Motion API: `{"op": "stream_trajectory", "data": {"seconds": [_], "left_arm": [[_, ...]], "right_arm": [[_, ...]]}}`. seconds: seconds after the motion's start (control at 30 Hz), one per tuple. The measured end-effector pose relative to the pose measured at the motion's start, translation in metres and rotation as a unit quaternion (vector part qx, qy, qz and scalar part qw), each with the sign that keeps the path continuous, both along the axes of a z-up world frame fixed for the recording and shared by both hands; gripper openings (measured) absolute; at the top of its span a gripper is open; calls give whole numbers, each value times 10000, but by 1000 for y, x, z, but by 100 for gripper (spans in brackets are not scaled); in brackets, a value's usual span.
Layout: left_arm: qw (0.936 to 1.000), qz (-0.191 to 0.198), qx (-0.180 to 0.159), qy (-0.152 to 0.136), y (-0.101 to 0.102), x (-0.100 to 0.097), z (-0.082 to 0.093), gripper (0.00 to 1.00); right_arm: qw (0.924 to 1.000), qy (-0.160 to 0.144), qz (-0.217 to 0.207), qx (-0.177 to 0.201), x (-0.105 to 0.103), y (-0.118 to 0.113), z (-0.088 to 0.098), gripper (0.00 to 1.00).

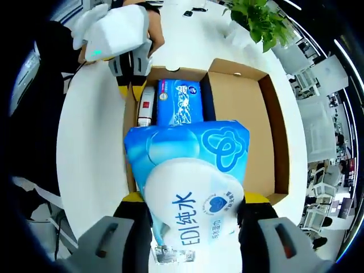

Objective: Operate the shoe box by opening the lid, removing the specified soft item, and placing it in the target area until the item is outside and the box remains undamaged.

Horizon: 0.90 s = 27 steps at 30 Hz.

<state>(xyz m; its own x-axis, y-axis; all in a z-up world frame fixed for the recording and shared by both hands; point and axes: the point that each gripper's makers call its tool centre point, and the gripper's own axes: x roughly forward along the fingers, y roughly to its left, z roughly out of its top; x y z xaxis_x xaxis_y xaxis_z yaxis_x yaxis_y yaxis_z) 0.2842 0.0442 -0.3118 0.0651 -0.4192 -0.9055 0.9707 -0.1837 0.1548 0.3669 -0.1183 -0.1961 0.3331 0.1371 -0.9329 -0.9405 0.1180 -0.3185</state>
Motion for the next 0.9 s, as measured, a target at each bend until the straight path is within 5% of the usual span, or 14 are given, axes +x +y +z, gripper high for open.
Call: {"op": "stream_trajectory", "data": {"seconds": [0.9], "left_arm": [[10000, -12, -14, 11, -1, -1, 0, 4]], "right_arm": [[9973, -53, -695, -241, -42, -101, 39, 59]]}}
